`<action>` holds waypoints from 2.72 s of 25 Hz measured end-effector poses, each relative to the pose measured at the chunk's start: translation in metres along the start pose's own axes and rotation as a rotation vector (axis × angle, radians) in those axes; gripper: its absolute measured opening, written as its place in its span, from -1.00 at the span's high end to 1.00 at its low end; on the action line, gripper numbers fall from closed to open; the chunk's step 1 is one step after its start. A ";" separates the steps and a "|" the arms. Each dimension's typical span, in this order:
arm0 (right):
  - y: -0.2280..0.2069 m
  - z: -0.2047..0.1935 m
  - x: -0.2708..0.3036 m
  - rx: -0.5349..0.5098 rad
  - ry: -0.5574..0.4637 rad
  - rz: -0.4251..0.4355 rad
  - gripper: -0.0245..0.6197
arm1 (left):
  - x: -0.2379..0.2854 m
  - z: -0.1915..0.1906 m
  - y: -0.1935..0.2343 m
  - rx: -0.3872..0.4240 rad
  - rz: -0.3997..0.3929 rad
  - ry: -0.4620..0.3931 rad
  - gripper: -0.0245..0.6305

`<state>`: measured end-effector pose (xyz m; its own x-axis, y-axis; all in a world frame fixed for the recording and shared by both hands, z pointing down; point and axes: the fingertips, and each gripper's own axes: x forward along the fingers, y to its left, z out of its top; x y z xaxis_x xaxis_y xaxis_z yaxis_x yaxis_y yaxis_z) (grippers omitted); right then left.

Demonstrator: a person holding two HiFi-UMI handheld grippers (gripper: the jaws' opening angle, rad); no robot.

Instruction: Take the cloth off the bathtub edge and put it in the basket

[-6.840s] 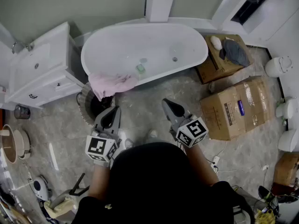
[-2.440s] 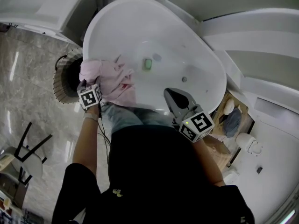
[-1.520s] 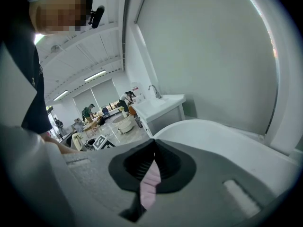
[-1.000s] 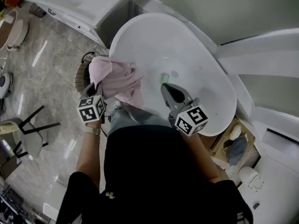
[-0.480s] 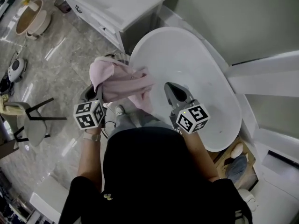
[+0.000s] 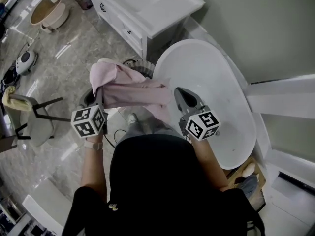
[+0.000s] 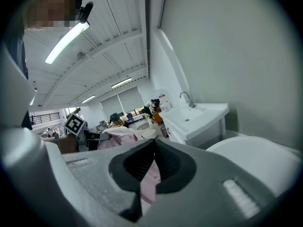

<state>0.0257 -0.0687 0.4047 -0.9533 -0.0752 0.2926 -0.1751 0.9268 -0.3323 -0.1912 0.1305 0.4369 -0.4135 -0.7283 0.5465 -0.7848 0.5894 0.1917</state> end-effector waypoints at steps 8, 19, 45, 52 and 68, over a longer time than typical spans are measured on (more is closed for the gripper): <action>0.032 0.003 0.039 -0.009 0.010 0.017 0.93 | -0.015 0.031 0.066 -0.006 0.063 -0.064 0.78; 0.053 0.006 0.065 -0.014 0.019 0.000 0.93 | -0.009 0.078 0.116 0.020 0.077 -0.122 0.78; 0.065 0.006 0.107 -0.008 0.022 -0.009 0.94 | -0.003 0.124 0.181 0.081 0.119 -0.162 0.78; 0.065 0.003 0.115 0.002 0.030 -0.020 0.93 | 0.021 0.112 0.164 0.086 0.049 -0.113 0.78; 0.012 -0.015 0.070 0.062 0.039 -0.169 0.93 | 0.106 0.063 0.066 0.134 -0.149 0.046 0.78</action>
<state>-0.0391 -0.0578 0.4347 -0.8988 -0.2125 0.3834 -0.3483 0.8774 -0.3301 -0.3163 0.0700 0.4559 -0.2685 -0.7855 0.5576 -0.8915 0.4219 0.1649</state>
